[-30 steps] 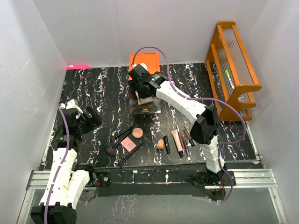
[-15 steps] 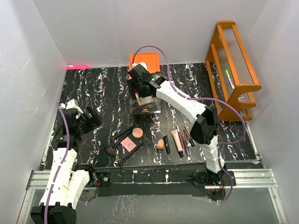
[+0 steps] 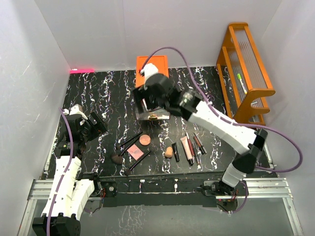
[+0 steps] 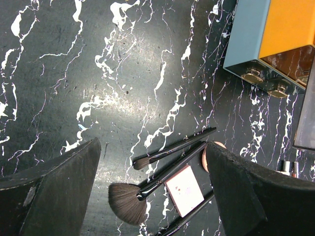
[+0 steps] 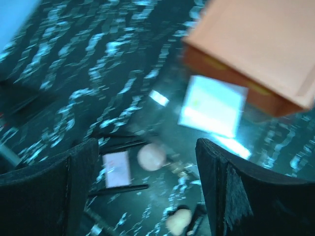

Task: Organize the makeup
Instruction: Place the makeup in the drawer, then pick up the makeup from the center of the board.

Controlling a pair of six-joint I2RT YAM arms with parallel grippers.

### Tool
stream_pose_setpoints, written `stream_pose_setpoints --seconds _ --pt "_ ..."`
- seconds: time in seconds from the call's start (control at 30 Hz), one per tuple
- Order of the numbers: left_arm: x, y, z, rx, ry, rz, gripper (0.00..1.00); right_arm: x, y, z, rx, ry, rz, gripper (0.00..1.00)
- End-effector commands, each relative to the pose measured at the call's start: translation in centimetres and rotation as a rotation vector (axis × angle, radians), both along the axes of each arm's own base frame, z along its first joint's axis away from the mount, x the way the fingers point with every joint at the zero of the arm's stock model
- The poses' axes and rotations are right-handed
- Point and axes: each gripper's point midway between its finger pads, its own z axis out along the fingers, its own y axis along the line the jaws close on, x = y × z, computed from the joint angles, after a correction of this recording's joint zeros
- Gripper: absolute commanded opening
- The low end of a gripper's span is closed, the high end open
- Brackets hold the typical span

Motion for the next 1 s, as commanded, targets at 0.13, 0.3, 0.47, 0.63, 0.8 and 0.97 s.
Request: stream_pose_setpoints --seconds 0.13,0.3,0.47,0.63,0.8,0.97 --pt "0.1 0.1 1.5 0.006 -0.036 0.008 0.87 -12.9 7.0 -4.1 0.021 -0.06 0.329 0.83" --pt "-0.3 1.1 2.4 0.031 -0.06 0.057 0.87 -15.2 7.0 -10.5 -0.023 0.038 0.345 0.85" --pt "-0.7 1.9 3.3 0.052 -0.094 0.104 0.87 -15.4 6.8 -16.1 -0.117 0.103 0.332 0.86" --pt "-0.8 2.2 3.4 0.057 -0.099 0.119 0.87 -15.0 7.2 -19.8 -0.196 0.131 0.315 0.87" --pt "-0.9 2.3 3.6 0.062 -0.102 0.13 0.87 -14.6 8.0 -22.7 -0.248 0.151 0.31 0.92" --pt "-1.1 2.6 3.8 0.068 -0.104 0.145 0.87 -14.3 8.4 -24.6 -0.286 0.16 0.309 0.93"
